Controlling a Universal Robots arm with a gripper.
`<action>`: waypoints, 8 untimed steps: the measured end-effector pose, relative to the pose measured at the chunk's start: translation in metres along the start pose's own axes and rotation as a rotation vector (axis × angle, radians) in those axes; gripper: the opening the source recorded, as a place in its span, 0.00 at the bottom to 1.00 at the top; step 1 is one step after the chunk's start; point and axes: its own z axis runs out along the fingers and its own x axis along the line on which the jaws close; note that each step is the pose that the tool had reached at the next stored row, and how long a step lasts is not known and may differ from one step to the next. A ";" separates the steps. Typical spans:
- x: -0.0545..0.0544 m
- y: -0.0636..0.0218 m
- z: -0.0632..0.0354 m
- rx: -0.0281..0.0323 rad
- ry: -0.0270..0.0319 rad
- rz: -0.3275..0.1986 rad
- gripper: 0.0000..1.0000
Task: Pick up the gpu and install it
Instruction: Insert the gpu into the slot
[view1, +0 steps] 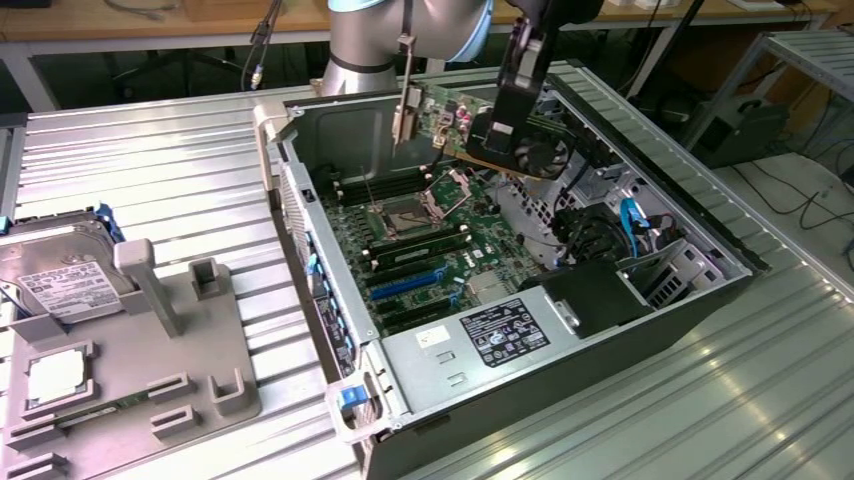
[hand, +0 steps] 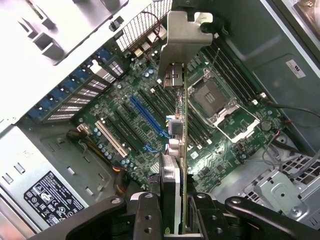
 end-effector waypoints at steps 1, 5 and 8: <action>0.000 0.0000 0.0000 -0.0001 0.0000 -0.005 0.28; 0.000 0.0000 0.0000 -0.0002 0.0001 -0.021 0.28; 0.000 0.0000 0.0000 -0.0002 0.0002 -0.033 0.28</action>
